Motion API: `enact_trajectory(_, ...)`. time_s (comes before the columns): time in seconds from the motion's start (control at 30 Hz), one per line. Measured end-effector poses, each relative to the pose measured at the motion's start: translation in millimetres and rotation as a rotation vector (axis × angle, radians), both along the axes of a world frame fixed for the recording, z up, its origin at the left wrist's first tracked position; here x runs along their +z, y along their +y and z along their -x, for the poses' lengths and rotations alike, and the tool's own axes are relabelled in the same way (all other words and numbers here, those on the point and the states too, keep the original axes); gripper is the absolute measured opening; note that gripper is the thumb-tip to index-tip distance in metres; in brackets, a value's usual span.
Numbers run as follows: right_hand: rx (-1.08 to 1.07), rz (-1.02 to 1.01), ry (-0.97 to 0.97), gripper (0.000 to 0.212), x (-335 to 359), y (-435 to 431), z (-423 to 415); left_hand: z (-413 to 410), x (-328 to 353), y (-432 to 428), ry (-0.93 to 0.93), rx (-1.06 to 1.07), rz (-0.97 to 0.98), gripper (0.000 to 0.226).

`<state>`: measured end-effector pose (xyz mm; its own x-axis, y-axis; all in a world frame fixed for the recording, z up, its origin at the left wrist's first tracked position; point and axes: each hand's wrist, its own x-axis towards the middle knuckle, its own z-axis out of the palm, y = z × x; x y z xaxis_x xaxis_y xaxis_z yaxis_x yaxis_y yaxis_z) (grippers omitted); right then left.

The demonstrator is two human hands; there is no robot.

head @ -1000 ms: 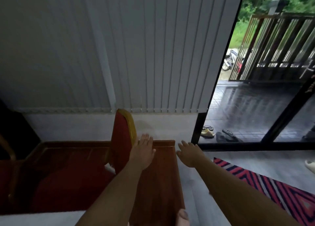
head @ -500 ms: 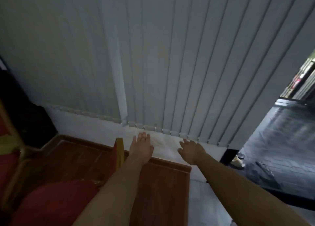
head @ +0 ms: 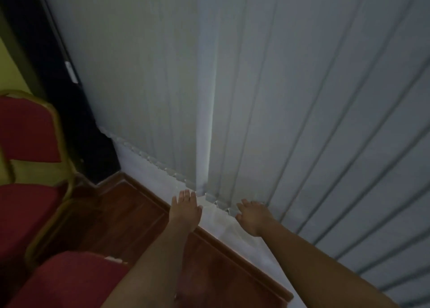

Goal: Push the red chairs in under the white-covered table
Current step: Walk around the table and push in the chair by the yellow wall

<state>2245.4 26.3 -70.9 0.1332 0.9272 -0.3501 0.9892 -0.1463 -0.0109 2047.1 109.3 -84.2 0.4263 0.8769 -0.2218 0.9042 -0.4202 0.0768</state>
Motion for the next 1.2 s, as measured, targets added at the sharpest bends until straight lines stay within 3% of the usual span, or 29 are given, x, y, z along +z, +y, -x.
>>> enact_trajectory(0.37, 0.368, 0.038, 0.065, 0.054, -3.9, 178.2, 51.3, 71.0, -16.1, 85.8, 0.001, 0.414, 0.085, 0.060)
enact_trajectory(0.67, 0.661, 0.034, 0.031, 0.055, 3.8, 330.8, 94.3, 74.1, -3.7, 189.9, -0.047, 0.705, 0.060, 0.059)
enact_trajectory(1.2, 1.001, 0.047, 0.008, 0.057, -4.0, 481.2, 211.5, 173.1, -20.2, 271.5, -0.133, 1.070, 0.097, 0.060)
